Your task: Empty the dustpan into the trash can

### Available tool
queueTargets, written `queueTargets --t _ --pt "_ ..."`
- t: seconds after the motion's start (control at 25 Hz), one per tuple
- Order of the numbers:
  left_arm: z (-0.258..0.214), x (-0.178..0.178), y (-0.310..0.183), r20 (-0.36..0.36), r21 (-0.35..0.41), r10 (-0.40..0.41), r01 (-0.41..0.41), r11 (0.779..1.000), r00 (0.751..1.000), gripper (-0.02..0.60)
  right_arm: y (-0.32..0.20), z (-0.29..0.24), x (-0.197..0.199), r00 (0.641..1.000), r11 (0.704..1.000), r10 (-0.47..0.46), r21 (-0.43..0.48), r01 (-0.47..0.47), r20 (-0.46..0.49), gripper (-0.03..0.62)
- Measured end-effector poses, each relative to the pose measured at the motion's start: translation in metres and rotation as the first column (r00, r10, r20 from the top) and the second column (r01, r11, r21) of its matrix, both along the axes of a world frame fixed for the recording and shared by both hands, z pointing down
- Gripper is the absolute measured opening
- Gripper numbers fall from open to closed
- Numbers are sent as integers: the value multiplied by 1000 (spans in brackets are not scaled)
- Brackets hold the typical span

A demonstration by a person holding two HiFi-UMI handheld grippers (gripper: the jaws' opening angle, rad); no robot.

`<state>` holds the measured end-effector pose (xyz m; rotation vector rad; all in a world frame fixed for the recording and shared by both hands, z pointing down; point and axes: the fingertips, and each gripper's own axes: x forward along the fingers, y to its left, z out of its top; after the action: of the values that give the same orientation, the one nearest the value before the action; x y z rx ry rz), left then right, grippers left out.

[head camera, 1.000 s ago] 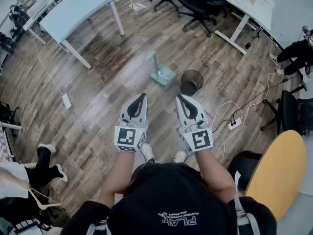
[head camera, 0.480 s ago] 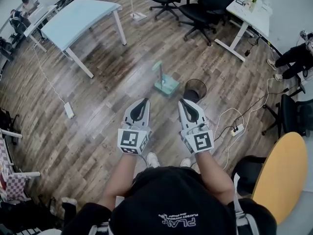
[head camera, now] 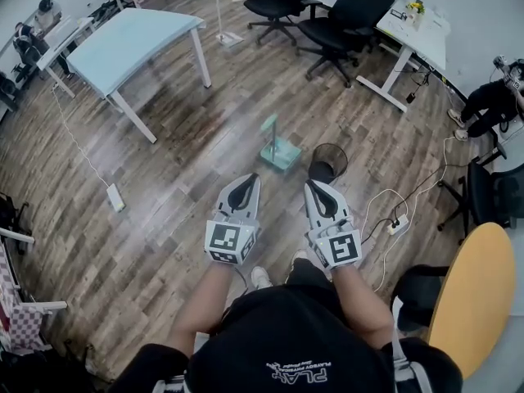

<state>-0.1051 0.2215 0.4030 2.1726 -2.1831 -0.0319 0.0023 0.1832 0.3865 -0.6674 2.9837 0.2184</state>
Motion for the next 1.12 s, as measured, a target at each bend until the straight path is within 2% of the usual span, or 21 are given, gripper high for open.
queueTargets --t 0.28,0.68,1.12 --pt "11 -5 -34 14 -38 0 0 999 1000 25 -41 5 -8 1000 1000 0 0 0 -4 23" --pt "15 -25 -124 32 -64 -23 25 998 999 25 -129 4 -31 1000 1000 -2 -16 3 23 23" --pt "17 -20 -199 62 -90 -24 29 996 998 25 -200 5 -33 998 999 -24 -44 27 56 23"
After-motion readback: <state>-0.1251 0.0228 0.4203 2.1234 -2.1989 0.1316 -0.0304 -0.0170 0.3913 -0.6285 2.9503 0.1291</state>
